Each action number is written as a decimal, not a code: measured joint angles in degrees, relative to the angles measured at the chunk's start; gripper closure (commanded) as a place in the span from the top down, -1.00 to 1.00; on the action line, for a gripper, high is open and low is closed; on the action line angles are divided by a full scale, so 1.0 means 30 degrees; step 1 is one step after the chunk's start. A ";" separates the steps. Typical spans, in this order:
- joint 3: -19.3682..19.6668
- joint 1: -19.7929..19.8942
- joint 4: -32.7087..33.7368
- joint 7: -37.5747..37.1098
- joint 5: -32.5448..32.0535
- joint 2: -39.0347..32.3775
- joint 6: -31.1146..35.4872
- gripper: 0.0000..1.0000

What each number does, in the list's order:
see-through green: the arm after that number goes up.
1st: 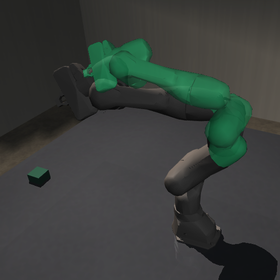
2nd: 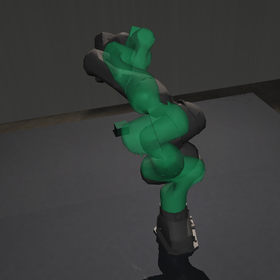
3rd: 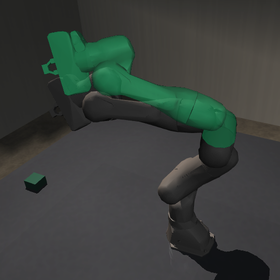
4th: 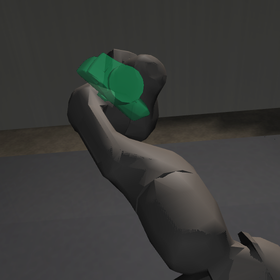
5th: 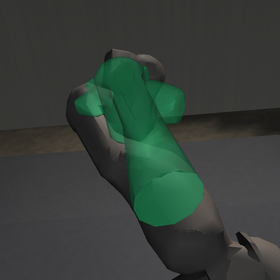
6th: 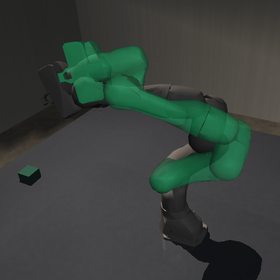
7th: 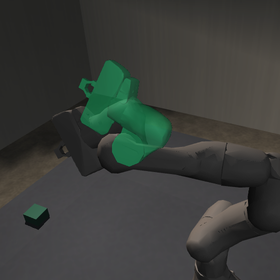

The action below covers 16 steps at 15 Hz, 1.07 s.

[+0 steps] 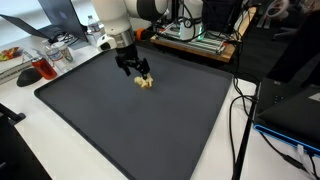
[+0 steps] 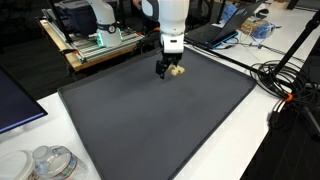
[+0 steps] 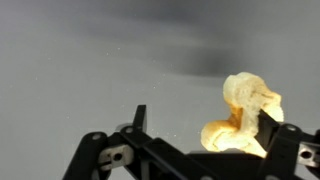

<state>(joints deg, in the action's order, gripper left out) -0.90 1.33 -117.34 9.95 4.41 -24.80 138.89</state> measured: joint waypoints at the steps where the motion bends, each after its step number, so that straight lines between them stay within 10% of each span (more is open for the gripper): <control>1: -0.0152 0.0175 0.0000 0.0239 0.0201 0.0000 -0.0002 1.00; 16: -0.0372 0.1460 0.0352 0.0001 0.1389 -0.0304 -0.0020 1.00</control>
<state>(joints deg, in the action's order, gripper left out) -2.02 5.71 -116.28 9.95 8.58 -25.71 138.83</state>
